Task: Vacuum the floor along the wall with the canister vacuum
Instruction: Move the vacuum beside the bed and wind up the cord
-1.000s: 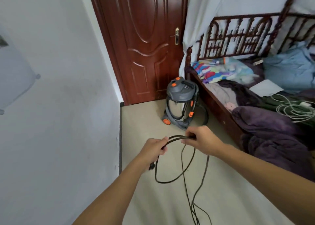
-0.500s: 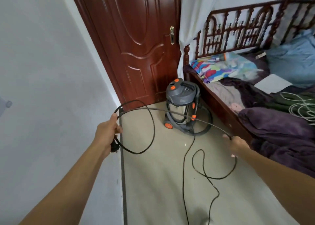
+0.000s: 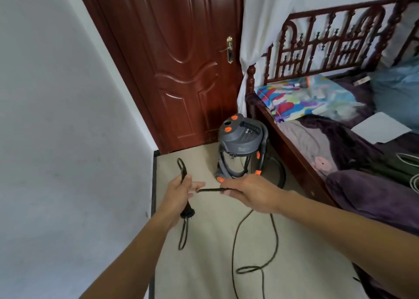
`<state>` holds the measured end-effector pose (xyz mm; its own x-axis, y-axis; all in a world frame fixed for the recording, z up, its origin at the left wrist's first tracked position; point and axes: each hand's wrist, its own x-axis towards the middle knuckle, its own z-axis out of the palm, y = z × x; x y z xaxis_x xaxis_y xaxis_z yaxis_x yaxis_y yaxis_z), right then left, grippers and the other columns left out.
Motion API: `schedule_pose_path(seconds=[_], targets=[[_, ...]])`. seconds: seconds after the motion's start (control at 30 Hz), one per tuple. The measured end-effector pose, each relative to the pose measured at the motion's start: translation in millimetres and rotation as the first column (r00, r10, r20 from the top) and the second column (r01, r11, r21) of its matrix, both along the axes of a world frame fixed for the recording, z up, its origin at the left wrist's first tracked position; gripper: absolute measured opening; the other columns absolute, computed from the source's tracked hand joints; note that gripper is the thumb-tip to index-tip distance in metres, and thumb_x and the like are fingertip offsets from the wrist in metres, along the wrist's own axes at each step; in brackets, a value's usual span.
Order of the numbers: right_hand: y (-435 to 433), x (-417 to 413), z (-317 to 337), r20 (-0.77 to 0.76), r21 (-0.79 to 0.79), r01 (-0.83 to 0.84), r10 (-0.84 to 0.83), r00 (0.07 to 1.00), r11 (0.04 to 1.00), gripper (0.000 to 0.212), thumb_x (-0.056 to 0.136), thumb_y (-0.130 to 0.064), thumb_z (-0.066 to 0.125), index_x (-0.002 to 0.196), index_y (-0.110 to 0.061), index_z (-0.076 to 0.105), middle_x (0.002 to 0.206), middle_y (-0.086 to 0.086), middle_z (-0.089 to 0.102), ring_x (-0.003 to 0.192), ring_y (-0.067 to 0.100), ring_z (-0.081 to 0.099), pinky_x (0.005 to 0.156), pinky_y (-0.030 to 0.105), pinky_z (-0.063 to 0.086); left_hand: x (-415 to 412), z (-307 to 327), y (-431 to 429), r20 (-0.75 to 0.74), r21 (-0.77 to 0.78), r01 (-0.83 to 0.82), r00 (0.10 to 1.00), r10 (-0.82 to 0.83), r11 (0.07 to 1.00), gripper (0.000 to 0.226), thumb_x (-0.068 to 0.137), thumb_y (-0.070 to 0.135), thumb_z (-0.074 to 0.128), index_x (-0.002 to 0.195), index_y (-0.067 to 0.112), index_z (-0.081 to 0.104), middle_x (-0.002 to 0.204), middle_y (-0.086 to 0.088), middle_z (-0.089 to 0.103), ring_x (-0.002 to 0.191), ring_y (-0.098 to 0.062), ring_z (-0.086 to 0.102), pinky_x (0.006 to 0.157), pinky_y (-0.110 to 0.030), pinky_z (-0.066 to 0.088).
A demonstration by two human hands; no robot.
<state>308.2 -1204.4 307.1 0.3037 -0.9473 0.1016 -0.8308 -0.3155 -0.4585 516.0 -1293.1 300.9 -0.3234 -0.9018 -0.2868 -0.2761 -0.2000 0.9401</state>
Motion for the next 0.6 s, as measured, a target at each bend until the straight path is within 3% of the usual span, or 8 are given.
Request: schedule_pose_path(seconds=[0.13,0.23,0.3,0.43,0.5,0.6], targets=[[-25.4,-10.9,0.3,-0.001,0.011,-0.022,0.022,1.000,1.000,0.021,0.103,-0.033,0.047,0.107,-0.020,0.063,0.078,0.001,0.062,0.069,0.016,0.052,0.065,0.036,0.043,-25.5,5.5,-23.1,-0.102,0.141,-0.012,0.994,0.027,0.990,0.025,0.105,0.029,0.033,0.095,0.011,0.048,0.084,-0.013,0.075,0.081,-0.017,0.072,0.080,-0.031,0.050],[-40.3,-22.7,-4.3,0.060,-0.019,0.069,-0.068,0.996,0.997,0.024,0.102,-0.033,0.050,0.100,-0.014,0.064,0.075,0.000,0.062,0.066,0.015,0.052,0.065,0.036,0.046,-36.8,10.4,-41.5,0.040,0.027,0.059,0.997,-0.060,0.998,0.029,0.105,0.028,0.035,0.084,0.011,0.046,0.062,-0.011,0.066,0.057,-0.016,0.064,0.071,-0.034,0.050],[-51.3,-29.3,-7.0,0.095,-0.041,0.111,-0.106,0.990,0.993,0.028,0.101,-0.036,0.050,0.096,-0.012,0.064,0.074,0.003,0.064,0.066,0.018,0.057,0.063,0.035,0.045,-44.0,10.2,-53.6,0.108,-0.035,0.138,0.985,-0.133,0.990,0.032,0.105,0.028,0.035,0.079,0.010,0.044,0.057,-0.009,0.055,0.051,-0.019,0.060,0.069,-0.034,0.047],[-82.9,-39.6,-15.8,0.063,-0.034,0.223,-0.220,0.973,0.974,0.021,0.096,-0.037,0.061,0.090,-0.017,0.065,0.074,-0.004,0.065,0.069,0.015,0.060,0.063,0.031,0.044,-55.3,7.4,-85.7,0.183,-0.061,0.268,0.950,-0.253,0.962,0.036,0.104,0.028,0.037,0.073,0.011,0.042,0.049,-0.002,0.043,0.046,-0.022,0.046,0.049,-0.027,0.039],[-100.5,-54.5,-29.9,-0.011,-0.004,0.384,-0.384,0.923,0.923,0.015,0.092,-0.031,0.065,0.091,-0.016,0.067,0.082,-0.001,0.069,0.080,0.020,0.065,0.070,0.034,0.049,-54.0,9.4,-112.7,0.132,-0.050,0.269,0.956,-0.260,0.962,0.035,0.104,0.027,0.038,0.071,0.013,0.039,0.050,0.002,0.038,0.042,-0.018,0.041,0.046,-0.027,0.035],[-111.7,-91.2,-62.0,-0.163,0.137,0.717,-0.698,0.697,0.683,0.013,0.093,-0.033,0.059,0.099,-0.023,0.065,0.097,0.004,0.070,0.096,0.026,0.064,0.081,0.036,0.051,-36.3,22.0,-174.5,0.013,-0.015,0.158,0.987,-0.158,0.987,0.033,0.103,0.025,0.040,0.072,0.016,0.039,0.054,0.002,0.033,0.041,-0.012,0.033,0.042,-0.025,0.029]])
